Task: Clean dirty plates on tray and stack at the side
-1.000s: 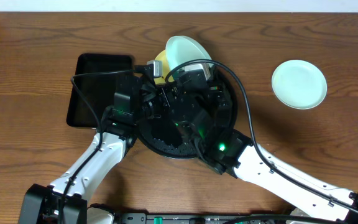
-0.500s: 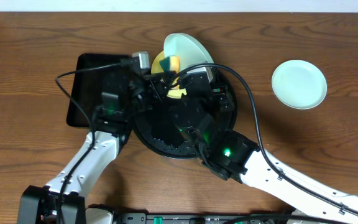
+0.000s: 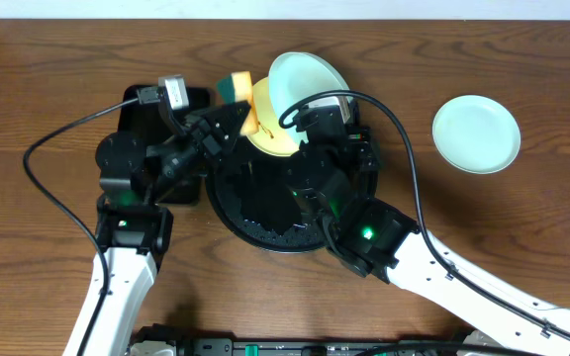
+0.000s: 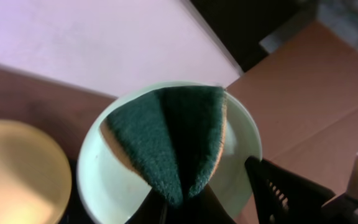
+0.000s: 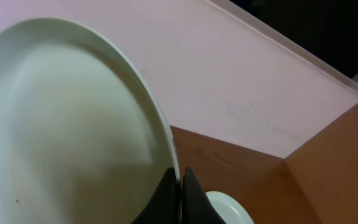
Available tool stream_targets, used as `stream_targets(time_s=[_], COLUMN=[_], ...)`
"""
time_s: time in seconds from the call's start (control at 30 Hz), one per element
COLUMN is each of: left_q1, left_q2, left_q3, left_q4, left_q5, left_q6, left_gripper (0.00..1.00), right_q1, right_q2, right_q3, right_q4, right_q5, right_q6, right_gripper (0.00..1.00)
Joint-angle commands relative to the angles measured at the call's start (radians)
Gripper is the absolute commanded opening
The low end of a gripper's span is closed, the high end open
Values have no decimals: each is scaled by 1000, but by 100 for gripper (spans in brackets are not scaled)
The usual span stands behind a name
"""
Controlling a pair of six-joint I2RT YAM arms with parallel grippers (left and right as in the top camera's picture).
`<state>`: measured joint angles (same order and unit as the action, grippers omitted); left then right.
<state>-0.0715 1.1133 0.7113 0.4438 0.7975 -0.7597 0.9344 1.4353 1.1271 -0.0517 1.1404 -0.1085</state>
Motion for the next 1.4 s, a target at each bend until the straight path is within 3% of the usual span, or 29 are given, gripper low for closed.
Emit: stream_targets(time_s=[0.0, 0.17, 0.4, 0.7, 0.93, 1.37], left_q1=[-20, -131, -257, -259, -259, -259], left_q2=[-2, 59, 180, 290, 307, 308], left_q3=[8, 8, 8, 8, 8, 8], left_q4=[-114, -289, -186, -132, -6, -4], left_q5=[29, 31, 26, -28, -33, -134], left_q6=[-8, 26, 25, 26, 33, 79], left_gripper=[8, 8, 7, 8, 8, 8], right_q1=[-6, -6, -6, -4, -3, 37], right_q2=[-20, -20, -20, -20, -20, -22], right_q3=[10, 10, 10, 10, 10, 10], right_q4=[3, 3, -4, -12, -13, -10], right_q5=[11, 11, 11, 11, 10, 11], right_q6=[26, 33, 37, 49, 49, 49], right_gripper=[1, 1, 1, 1, 1, 1])
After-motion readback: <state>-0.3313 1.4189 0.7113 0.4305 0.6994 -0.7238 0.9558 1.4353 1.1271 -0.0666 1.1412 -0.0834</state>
